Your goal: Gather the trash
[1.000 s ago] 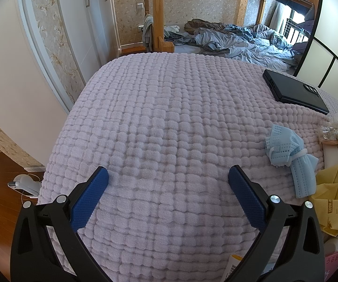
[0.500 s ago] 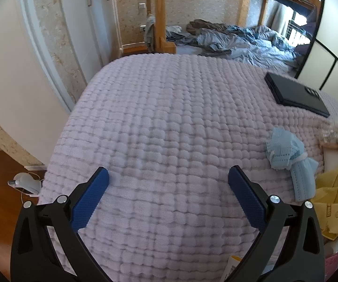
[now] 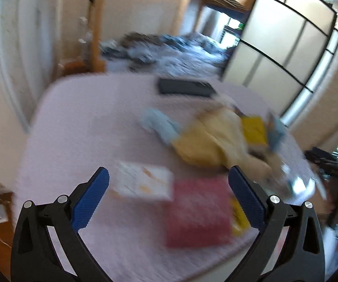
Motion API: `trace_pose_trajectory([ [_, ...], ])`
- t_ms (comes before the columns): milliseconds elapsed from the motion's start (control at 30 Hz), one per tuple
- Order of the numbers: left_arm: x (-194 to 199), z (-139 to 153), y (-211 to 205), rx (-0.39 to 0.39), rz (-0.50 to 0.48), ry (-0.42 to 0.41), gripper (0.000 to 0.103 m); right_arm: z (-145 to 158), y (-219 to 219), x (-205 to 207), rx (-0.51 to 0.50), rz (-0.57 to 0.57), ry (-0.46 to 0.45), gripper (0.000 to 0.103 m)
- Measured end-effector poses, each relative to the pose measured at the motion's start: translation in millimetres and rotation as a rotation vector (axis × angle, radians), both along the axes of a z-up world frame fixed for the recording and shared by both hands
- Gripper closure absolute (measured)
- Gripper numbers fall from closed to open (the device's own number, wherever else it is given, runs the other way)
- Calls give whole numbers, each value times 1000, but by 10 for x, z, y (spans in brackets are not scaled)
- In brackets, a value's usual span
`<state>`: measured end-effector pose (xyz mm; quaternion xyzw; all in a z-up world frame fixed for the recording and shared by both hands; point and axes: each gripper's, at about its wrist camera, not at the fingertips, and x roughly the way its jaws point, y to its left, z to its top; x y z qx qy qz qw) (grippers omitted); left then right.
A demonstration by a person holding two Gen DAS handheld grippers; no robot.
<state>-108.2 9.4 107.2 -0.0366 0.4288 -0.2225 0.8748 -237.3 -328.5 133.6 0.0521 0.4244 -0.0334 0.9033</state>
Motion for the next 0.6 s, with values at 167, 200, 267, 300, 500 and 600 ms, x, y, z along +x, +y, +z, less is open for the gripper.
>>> trace_pose_trajectory([
  [167,-149,-200,-231,-25,-73,68,1,-224,228,-199,9,1,53,4],
  [200,-197,-205,-256,-16,-80,71,1,-272,239,-219,22,-5,65,4],
  [267,-196,-283,-330,-5,-90,90,1,-348,256,-248,20,-16,79,4],
  [300,-186,-320,-352,-5,-91,101,1,-371,263,-261,18,-17,83,4],
  [500,-151,-471,-298,-3,-62,154,1,-543,282,-242,4,-18,108,4],
  [600,-210,-477,-303,14,-55,144,1,-590,296,-240,10,-14,113,5],
])
